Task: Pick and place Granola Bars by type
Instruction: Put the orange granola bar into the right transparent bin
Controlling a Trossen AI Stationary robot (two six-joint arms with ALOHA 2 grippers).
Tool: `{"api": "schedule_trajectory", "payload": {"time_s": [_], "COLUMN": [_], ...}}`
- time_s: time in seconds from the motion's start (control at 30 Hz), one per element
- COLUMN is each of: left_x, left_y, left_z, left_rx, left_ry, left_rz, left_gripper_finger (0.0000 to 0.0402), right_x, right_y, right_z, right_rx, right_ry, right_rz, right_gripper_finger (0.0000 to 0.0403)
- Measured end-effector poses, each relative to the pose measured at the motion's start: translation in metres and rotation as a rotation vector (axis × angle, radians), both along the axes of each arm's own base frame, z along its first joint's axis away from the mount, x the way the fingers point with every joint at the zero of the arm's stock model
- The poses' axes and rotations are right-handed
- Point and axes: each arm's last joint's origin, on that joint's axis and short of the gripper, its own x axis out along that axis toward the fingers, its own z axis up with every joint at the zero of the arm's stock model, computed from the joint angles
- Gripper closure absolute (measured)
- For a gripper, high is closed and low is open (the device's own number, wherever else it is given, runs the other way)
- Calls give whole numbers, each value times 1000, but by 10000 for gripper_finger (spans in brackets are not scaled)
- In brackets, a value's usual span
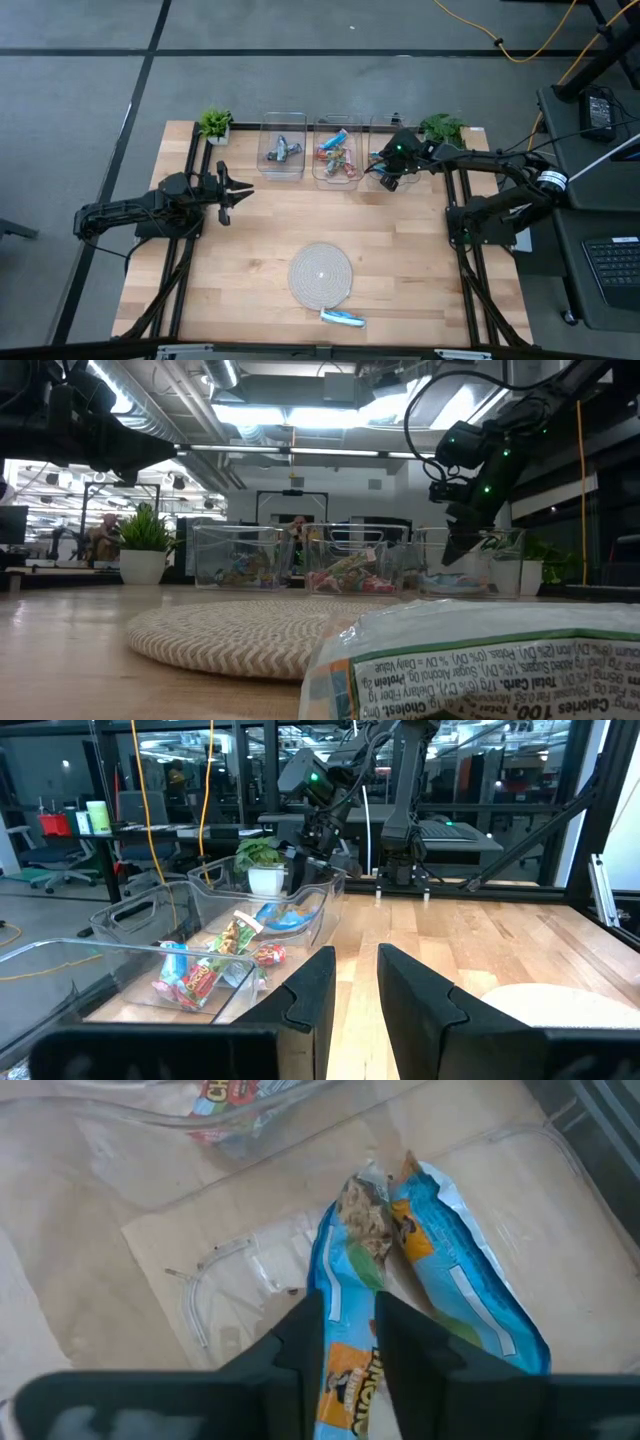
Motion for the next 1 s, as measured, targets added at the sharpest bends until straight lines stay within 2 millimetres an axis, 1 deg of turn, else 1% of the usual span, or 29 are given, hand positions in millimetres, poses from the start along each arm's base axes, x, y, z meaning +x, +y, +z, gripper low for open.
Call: {"api": "schedule_trajectory", "payload": {"time_s": [0.17,0.3,0.43,0.6,0.7,0.8,0.87,1.0], "left_x": [0,0,0,0,0,0,0,0], "left_y": [0,0,0,0,0,0,0,0], "left_z": [0,0,0,0,0,0,0,0], "left_rx": [0,0,0,0,0,0,0,0], "left_ry": [0,0,0,0,0,0,0,0], "left_rz": [0,0,0,0,0,0,0,0], "left_gripper_finger": [329,329,329,329,329,329,329,329], "right_x": [0,1,4,5,1,-4,-7,-13], "right_y": [0,-2,-4,0,12,31,47,78], "right_z": [0,7,23,58,80,97,103,107], "right_rx": [-8,-23,-21,-42,-54,-73,-56,-28], "right_ry": [5,18,22,-9,-40,-88,-136,-198], "right_rz": [-5,-18,-15,-1,32,87,137,249], "right_gripper_finger": [281,276,278,279,279,279,279,279]}}
